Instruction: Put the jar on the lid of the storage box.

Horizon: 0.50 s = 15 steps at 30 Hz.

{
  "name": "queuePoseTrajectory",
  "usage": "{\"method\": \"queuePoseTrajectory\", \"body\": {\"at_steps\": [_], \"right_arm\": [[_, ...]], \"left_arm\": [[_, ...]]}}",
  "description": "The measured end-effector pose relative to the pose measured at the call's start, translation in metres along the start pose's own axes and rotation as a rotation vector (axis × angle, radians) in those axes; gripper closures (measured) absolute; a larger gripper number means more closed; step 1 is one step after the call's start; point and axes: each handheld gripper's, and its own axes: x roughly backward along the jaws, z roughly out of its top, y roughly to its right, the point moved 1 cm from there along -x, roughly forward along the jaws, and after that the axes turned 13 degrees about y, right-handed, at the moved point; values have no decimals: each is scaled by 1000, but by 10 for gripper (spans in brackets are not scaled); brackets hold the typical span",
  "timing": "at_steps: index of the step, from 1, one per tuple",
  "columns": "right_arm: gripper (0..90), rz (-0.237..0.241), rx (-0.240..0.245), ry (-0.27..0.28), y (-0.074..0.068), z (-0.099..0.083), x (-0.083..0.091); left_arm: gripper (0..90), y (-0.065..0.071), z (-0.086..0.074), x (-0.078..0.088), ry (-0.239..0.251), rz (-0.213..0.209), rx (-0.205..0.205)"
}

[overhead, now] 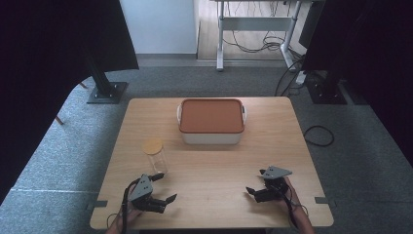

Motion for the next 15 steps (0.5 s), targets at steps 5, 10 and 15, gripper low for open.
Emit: {"method": "queuePoseTrajectory", "body": {"at_steps": [5,10,15], "right_arm": [[80,0,0,1,0,0,0],[80,1,0,1,0,0,0],[81,4,2,1,0,0,0]], "left_arm": [[85,1,5,5,19,1,-3],[87,-3,5,7,10,28,-13],[88,-7,5,11,7,49,-16]]}}
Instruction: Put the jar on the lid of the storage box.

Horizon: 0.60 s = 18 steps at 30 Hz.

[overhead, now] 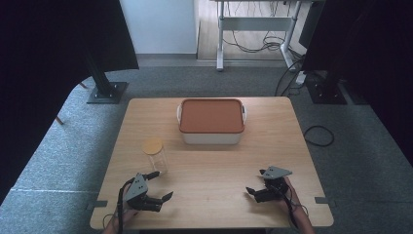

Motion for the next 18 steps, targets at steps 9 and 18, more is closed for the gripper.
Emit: {"method": "queuePoseTrajectory", "body": {"at_steps": [9,18], "right_arm": [[80,0,3,-2,0,0,0],[80,-1,2,-3,0,0,0]], "left_arm": [[88,-6,0,4,-13,24,-13],[88,-12,1,10,-10,45,-10]]}}
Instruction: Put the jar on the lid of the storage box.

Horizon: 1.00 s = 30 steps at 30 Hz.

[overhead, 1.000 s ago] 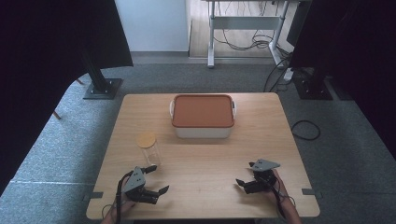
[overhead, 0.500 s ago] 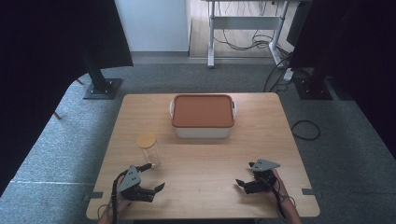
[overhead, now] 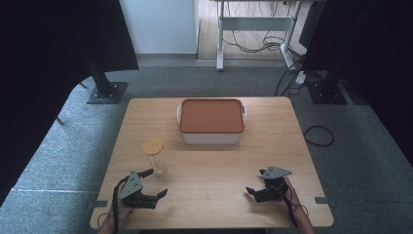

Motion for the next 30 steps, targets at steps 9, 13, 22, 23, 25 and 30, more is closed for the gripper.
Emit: {"method": "queuePoseTrajectory", "body": {"at_steps": [9,13,22,23,25,30], "right_arm": [[80,-1,1,-1,0,0,0],[80,-1,2,0,0,0,0],[80,-2,2,0,0,0,0],[80,-2,2,0,0,0,0],[80,-2,2,0,0,0,0],[80,-2,1,0,0,0,0]], "left_arm": [[88,-5,-1,4,-5,11,-3],[88,-7,-2,6,-13,20,-9],[88,-15,-4,11,-16,46,-2],[88,-15,-4,11,-18,48,-2],[87,-17,-5,11,-18,52,2],[87,-20,-5,12,-20,65,3]]}}
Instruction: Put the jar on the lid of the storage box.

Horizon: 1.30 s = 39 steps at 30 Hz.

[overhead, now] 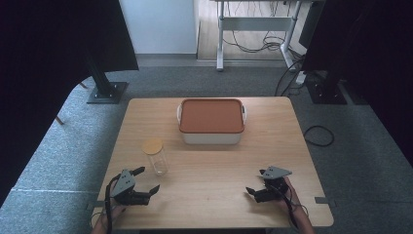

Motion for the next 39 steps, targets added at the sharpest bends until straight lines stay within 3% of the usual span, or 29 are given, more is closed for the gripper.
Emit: {"method": "queuePoseTrajectory", "body": {"at_steps": [19,39], "right_arm": [[80,-3,-4,1,0,0,0],[80,-5,-4,0,0,0,0]], "left_arm": [[77,-14,2,0,-13,35,-6],[54,-27,14,-12,-32,50,-40]]}}
